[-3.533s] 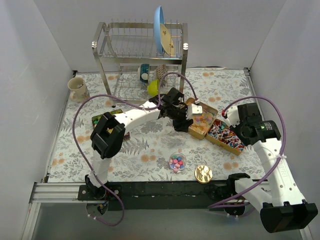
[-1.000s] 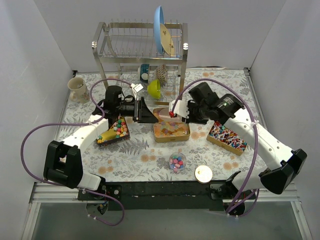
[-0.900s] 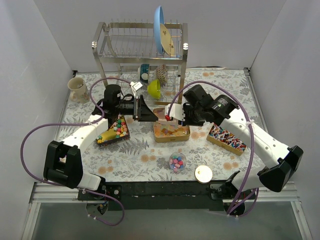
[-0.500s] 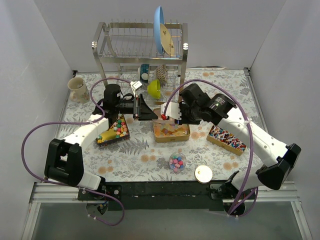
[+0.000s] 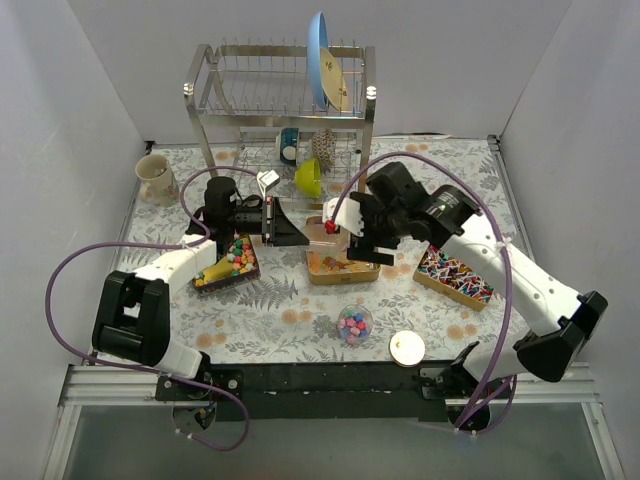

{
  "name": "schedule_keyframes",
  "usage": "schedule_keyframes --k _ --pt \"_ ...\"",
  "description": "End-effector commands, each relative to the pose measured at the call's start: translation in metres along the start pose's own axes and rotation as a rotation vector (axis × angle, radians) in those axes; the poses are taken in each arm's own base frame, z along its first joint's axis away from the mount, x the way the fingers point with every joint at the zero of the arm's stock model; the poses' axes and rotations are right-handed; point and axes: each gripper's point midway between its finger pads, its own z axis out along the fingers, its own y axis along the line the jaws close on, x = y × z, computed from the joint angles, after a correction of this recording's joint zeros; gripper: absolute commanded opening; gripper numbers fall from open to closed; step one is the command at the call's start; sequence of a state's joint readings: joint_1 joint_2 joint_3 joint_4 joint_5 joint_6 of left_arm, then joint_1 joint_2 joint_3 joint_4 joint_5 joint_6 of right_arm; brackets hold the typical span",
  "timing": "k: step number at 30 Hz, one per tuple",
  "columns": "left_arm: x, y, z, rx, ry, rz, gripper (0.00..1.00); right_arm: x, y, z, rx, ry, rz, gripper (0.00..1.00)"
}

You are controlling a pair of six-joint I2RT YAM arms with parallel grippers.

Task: Pack the candies
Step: Adjust the spatula.

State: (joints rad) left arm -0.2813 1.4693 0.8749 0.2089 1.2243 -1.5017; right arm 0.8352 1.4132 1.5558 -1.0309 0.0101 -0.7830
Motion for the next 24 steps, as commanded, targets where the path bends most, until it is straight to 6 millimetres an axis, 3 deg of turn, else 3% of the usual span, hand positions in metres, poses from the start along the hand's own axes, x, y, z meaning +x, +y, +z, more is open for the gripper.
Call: schedule_keyframes --k 1,6,14,17,24 --pt "0.004 -0.014 -0.009 0.071 0.028 0.075 0.00 -0.016 0.000 -0.046 -0.021 -0.261 0.114 0.94" --pt "0.006 -0.014 -0.010 0.086 0.054 0.076 0.00 -0.023 0.010 -0.050 -0.093 -0.379 0.113 0.95" --pt "0.002 -0.016 -0.009 0.099 0.065 0.062 0.00 -0.028 0.011 -0.028 -0.128 -0.412 0.100 0.87" --pt "0.002 -0.016 -0.009 0.101 0.068 0.055 0.00 -0.025 0.009 -0.020 -0.125 -0.398 0.084 0.80" --pt "0.001 -0.013 -0.009 0.098 0.068 0.045 0.00 -0.026 0.013 -0.012 -0.167 -0.401 0.078 0.48"
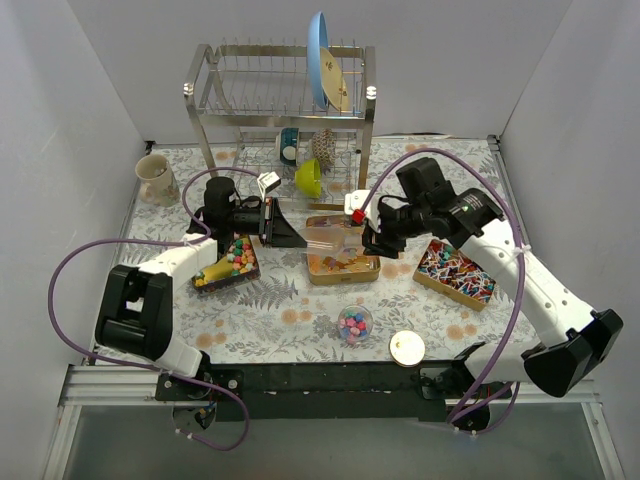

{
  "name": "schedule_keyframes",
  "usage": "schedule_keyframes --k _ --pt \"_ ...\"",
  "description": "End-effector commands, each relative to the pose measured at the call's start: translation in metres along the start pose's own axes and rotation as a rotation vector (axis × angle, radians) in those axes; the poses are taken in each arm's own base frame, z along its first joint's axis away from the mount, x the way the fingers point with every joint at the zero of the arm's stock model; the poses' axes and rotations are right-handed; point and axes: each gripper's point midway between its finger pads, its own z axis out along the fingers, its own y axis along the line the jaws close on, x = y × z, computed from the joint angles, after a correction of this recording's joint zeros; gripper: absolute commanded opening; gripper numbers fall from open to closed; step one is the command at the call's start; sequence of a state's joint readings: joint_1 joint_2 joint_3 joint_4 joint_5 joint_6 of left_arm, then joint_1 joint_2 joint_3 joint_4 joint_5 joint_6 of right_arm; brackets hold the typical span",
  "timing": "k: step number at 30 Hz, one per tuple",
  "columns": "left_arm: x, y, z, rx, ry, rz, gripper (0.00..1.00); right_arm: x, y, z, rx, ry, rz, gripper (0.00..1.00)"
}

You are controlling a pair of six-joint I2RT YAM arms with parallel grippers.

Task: Pack the candies
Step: Adjust the spatula, then scoop the fake candies from the storage box.

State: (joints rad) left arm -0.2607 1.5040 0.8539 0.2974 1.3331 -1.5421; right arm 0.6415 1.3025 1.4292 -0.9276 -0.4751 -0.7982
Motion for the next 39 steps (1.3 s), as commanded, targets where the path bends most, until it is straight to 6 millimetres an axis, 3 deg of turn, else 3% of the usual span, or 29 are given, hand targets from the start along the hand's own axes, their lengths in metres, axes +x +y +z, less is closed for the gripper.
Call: schedule_keyframes --k 1,2,4,5,7,8,9,13,15,18,21,22,24,29,33,39 --pt "-0.008 -0.012 -0.002 0.028 0.012 0.054 0.00 -0.009 -0.003 0.005 -0.013 -0.044 -0.029 0.46" --pt "-0.008 -0.012 -0.002 0.027 0.012 0.054 0.00 -0.008 -0.003 0.005 -0.016 -0.040 -0.028 0.42" --pt "-0.011 -0.010 -0.001 0.018 0.004 0.052 0.00 -0.008 -0.003 0.007 -0.024 -0.035 -0.028 0.16" --pt "-0.011 -0.005 -0.001 -0.003 -0.005 0.013 0.08 -0.007 -0.004 0.007 -0.026 -0.029 -0.022 0.02" --pt "-0.032 0.009 -0.004 -0.113 -0.094 0.078 0.33 -0.009 -0.008 0.003 -0.013 -0.012 -0.022 0.01" --pt "-0.029 0.022 -0.008 -0.184 -0.104 0.023 0.40 -0.004 -0.013 -0.001 0.015 0.025 -0.031 0.01" --pt "-0.042 0.040 -0.016 -0.297 -0.163 0.092 0.46 0.000 -0.017 -0.006 0.032 0.048 -0.044 0.01" --pt "-0.042 0.070 -0.032 -0.505 -0.206 0.101 0.51 0.044 -0.026 -0.031 0.048 0.270 -0.142 0.01" --pt "-0.028 0.082 -0.035 -0.541 -0.196 0.071 0.52 0.061 -0.036 -0.035 0.036 0.351 -0.191 0.01" --pt "-0.008 0.105 -0.041 -0.625 -0.187 0.026 0.48 0.079 -0.056 -0.041 0.045 0.478 -0.259 0.01" --pt "0.011 0.118 -0.043 -0.655 -0.164 0.001 0.27 0.086 -0.086 -0.045 0.088 0.589 -0.347 0.01" --pt "0.015 0.118 -0.041 -0.645 -0.156 -0.011 0.11 0.087 -0.099 -0.045 0.101 0.636 -0.376 0.01" --pt "0.028 0.119 -0.034 -0.630 -0.130 -0.030 0.02 0.094 -0.116 -0.048 0.115 0.731 -0.447 0.01" --pt "0.046 0.119 -0.013 -0.571 -0.095 -0.065 0.00 0.103 -0.138 -0.033 0.095 0.879 -0.607 0.01" --pt "0.052 0.121 -0.002 -0.554 -0.071 -0.072 0.00 0.099 -0.152 -0.028 0.127 0.971 -0.710 0.01" --pt "0.058 0.122 0.009 -0.527 -0.065 -0.090 0.00 0.099 -0.151 -0.018 0.090 1.086 -0.788 0.01"
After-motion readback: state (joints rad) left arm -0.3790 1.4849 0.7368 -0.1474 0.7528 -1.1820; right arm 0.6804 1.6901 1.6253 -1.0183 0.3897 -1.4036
